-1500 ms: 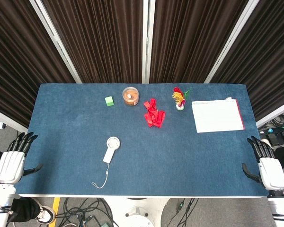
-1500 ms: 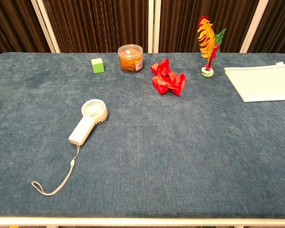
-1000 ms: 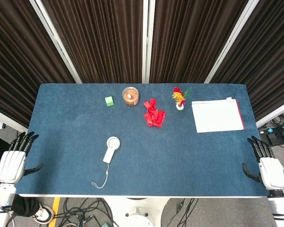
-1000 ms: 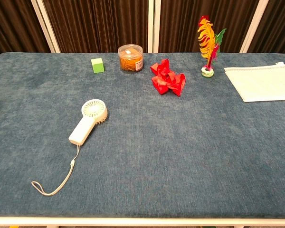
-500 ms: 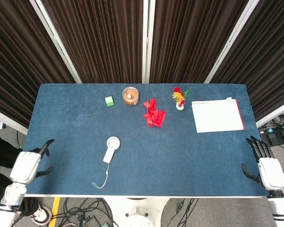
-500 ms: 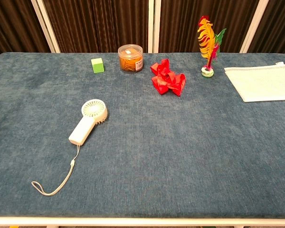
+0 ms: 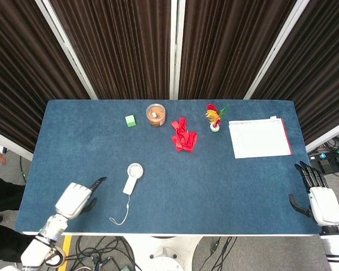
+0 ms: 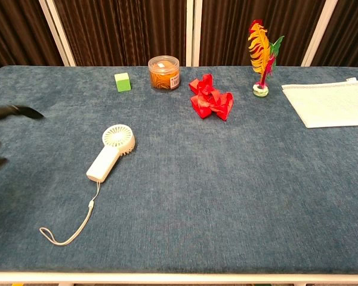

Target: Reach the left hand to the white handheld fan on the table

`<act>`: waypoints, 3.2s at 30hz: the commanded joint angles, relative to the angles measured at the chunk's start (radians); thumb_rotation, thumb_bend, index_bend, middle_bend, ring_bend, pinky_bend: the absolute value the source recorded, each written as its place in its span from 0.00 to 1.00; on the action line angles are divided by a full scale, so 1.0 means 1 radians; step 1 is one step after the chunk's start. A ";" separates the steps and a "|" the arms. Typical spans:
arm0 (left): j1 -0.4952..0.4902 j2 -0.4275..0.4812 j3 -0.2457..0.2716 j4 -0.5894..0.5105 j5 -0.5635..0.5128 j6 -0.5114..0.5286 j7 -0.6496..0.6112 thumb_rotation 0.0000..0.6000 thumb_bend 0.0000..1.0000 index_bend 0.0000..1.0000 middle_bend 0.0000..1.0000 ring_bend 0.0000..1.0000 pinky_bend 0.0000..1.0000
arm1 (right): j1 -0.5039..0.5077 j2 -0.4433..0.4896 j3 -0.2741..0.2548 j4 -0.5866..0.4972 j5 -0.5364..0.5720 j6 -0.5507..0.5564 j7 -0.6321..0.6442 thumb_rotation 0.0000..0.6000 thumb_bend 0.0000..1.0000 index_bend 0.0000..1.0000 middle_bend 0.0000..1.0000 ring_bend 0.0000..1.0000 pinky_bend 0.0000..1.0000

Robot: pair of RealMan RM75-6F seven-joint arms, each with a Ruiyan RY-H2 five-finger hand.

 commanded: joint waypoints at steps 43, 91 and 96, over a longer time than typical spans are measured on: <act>-0.167 -0.192 -0.041 0.091 -0.207 -0.200 0.191 1.00 0.45 0.14 0.87 0.85 0.87 | 0.003 -0.004 0.002 0.032 0.010 -0.011 0.041 1.00 0.32 0.00 0.00 0.00 0.00; -0.146 -0.050 -0.037 -0.062 -0.242 -0.043 0.206 1.00 0.45 0.14 0.87 0.85 0.86 | 0.000 -0.005 0.001 0.032 0.009 -0.007 0.043 1.00 0.33 0.00 0.00 0.00 0.00; -0.054 -0.022 -0.019 -0.020 -0.200 0.104 0.085 1.00 0.39 0.14 0.77 0.76 0.79 | 0.001 -0.005 -0.001 0.030 0.007 -0.008 0.037 1.00 0.33 0.00 0.00 0.00 0.00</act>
